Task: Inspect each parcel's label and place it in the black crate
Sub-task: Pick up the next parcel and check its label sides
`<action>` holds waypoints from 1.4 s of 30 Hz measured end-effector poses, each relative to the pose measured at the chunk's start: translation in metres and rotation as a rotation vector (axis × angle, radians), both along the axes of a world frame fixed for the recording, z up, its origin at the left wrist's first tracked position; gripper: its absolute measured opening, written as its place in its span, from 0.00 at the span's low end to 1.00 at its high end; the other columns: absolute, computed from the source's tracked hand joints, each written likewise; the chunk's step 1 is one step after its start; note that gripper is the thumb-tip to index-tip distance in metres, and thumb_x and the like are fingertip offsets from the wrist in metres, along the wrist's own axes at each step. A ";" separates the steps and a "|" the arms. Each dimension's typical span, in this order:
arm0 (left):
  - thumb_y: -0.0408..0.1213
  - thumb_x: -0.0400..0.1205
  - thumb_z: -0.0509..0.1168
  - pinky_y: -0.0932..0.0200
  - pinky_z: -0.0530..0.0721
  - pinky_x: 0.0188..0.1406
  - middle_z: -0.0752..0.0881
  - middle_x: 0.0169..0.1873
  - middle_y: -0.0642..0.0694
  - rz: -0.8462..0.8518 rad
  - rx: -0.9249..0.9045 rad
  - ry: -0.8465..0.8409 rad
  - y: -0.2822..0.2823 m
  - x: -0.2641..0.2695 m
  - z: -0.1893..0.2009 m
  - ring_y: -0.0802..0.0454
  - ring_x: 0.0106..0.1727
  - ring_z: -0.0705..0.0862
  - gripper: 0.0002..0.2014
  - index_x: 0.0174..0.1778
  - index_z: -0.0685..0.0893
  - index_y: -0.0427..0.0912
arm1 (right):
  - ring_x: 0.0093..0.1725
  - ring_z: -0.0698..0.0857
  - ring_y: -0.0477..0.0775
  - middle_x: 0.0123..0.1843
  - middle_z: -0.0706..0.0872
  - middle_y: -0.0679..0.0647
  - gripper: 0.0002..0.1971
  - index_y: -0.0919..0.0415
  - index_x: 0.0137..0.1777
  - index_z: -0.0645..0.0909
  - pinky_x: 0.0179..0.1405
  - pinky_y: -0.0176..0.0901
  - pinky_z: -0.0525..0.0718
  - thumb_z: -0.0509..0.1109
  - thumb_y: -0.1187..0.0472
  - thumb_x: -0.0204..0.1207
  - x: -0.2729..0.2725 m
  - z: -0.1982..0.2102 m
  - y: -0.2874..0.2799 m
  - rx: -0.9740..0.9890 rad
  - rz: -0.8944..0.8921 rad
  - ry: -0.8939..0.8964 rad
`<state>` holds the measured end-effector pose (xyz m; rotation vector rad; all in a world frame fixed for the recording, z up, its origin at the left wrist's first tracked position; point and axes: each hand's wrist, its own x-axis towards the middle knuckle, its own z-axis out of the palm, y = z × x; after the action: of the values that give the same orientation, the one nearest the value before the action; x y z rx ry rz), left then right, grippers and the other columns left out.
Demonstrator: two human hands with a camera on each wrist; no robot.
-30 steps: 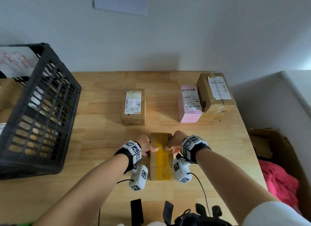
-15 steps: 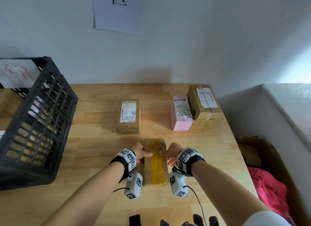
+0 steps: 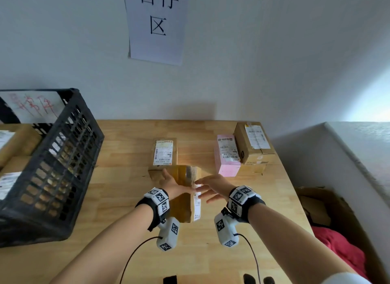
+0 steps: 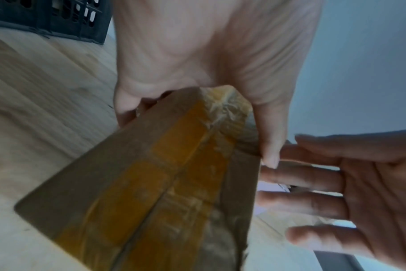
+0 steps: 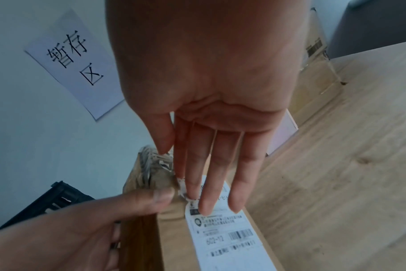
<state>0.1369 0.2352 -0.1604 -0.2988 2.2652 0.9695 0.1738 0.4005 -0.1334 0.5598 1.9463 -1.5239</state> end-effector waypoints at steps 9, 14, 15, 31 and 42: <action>0.40 0.71 0.76 0.45 0.81 0.55 0.79 0.51 0.42 0.267 0.639 -0.027 -0.004 -0.041 0.031 0.44 0.51 0.79 0.33 0.70 0.70 0.44 | 0.52 0.85 0.55 0.49 0.86 0.54 0.17 0.58 0.57 0.81 0.56 0.55 0.85 0.61 0.46 0.82 -0.025 0.005 0.033 0.226 -0.151 0.129; 0.41 0.75 0.72 0.50 0.80 0.48 0.82 0.50 0.43 0.231 0.706 -0.007 0.019 -0.066 0.044 0.45 0.50 0.79 0.25 0.67 0.76 0.43 | 0.50 0.86 0.59 0.45 0.86 0.55 0.18 0.65 0.58 0.82 0.51 0.56 0.88 0.58 0.51 0.85 -0.048 0.016 0.044 0.082 -0.294 0.222; 0.42 0.76 0.70 0.53 0.79 0.43 0.82 0.48 0.43 0.233 0.717 -0.005 0.026 -0.070 0.047 0.46 0.48 0.79 0.22 0.66 0.77 0.43 | 0.50 0.86 0.59 0.45 0.86 0.55 0.19 0.66 0.58 0.82 0.54 0.59 0.87 0.59 0.51 0.85 -0.054 0.018 0.047 0.110 -0.306 0.254; 0.56 0.75 0.68 0.51 0.79 0.42 0.85 0.46 0.37 0.218 0.844 -0.161 0.113 -0.125 0.045 0.41 0.43 0.81 0.20 0.54 0.86 0.44 | 0.34 0.87 0.53 0.40 0.89 0.54 0.18 0.57 0.60 0.82 0.26 0.39 0.81 0.64 0.44 0.80 -0.098 0.025 0.127 -0.076 -0.507 0.267; 0.56 0.81 0.62 0.51 0.81 0.42 0.87 0.41 0.40 0.213 0.803 -0.158 0.127 -0.136 0.031 0.42 0.42 0.84 0.19 0.54 0.84 0.45 | 0.35 0.84 0.49 0.40 0.85 0.49 0.15 0.59 0.66 0.79 0.26 0.36 0.83 0.58 0.55 0.85 -0.106 0.018 0.130 0.101 -0.399 0.375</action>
<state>0.0012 0.3618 -0.1299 -0.2448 1.5586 1.7932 0.0673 0.5301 -0.1150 0.7891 2.3058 -1.8911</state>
